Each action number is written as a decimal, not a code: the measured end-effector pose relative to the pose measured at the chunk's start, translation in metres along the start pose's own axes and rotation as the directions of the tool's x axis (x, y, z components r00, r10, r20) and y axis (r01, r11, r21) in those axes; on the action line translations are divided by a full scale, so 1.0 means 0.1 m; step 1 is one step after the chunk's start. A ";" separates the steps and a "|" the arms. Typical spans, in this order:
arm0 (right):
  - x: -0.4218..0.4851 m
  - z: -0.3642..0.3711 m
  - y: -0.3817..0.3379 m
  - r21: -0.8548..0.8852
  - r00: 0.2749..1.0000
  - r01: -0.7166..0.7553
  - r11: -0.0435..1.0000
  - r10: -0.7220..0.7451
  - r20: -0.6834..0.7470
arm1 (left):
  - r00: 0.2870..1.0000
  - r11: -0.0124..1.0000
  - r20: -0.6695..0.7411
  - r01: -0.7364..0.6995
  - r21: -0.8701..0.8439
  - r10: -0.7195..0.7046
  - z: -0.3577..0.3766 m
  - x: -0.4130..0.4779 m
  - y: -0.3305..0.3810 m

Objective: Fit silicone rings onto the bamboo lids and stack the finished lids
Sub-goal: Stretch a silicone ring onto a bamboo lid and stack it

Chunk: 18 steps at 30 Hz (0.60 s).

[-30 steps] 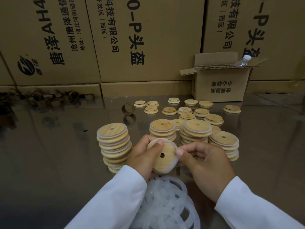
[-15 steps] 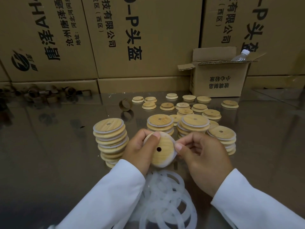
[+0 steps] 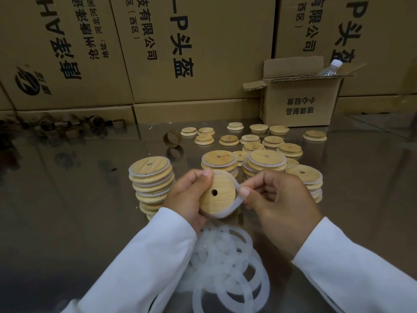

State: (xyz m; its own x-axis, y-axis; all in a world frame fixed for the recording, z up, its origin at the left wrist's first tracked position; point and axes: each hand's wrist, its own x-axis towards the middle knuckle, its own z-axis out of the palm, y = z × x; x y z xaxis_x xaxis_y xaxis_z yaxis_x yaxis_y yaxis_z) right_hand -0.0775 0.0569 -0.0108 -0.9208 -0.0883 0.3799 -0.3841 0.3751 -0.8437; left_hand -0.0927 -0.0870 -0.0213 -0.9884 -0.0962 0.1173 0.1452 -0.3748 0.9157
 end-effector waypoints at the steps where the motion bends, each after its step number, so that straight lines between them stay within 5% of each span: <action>1: -0.01 0.00 0.00 -0.016 1.000 0.014 1.000 -0.013 0.002 | 1.000 1.000 -0.009 -0.004 0.010 0.004 0.00 0.00 0.00; 10: -0.03 0.01 -0.03 -0.201 0.992 0.128 0.971 -0.123 0.035 | 0.998 0.999 -0.060 0.002 0.051 0.001 0.01 -0.01 0.03; 18: -0.02 0.00 -0.08 -0.268 0.997 0.075 0.960 -0.068 0.033 | 0.996 0.998 -0.072 0.046 0.052 -0.042 0.05 0.00 0.06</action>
State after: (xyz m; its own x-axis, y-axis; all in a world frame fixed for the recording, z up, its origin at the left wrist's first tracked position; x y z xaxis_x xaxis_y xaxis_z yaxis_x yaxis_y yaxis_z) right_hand -0.0729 0.0544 -0.0047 -0.8941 -0.1439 0.4242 -0.4195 0.6011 -0.6803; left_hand -0.0917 -0.0851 -0.0140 -0.9879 -0.1468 0.0502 0.0968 -0.3309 0.9387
